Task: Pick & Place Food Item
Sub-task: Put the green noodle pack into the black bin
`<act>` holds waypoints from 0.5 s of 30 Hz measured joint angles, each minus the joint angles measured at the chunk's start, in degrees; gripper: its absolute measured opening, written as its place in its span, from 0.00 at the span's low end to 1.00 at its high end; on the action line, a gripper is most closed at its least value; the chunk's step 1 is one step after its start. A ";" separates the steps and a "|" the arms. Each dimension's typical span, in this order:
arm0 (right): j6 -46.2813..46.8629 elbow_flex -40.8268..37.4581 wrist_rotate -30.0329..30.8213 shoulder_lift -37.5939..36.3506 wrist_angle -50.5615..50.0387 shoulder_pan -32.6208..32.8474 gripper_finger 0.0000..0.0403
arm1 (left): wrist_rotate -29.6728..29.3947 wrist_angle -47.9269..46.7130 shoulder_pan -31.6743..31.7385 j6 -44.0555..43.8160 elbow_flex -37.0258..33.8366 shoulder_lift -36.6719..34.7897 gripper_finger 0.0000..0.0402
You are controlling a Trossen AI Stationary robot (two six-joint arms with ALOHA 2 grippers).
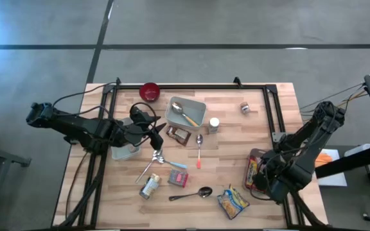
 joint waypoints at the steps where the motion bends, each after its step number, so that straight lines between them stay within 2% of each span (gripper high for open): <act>1: -0.43 -0.04 0.14 0.00 0.19 -0.37 0.02 | -0.01 0.00 0.00 0.00 0.00 0.00 0.45; 8: -4.79 -1.83 0.24 0.31 4.59 -3.26 0.02 | 1.20 0.00 -0.04 -0.01 0.00 0.00 0.45; 15: -7.69 -7.20 -0.95 0.28 11.96 -5.46 0.02 | 1.64 -0.02 -0.04 0.00 0.00 0.00 0.45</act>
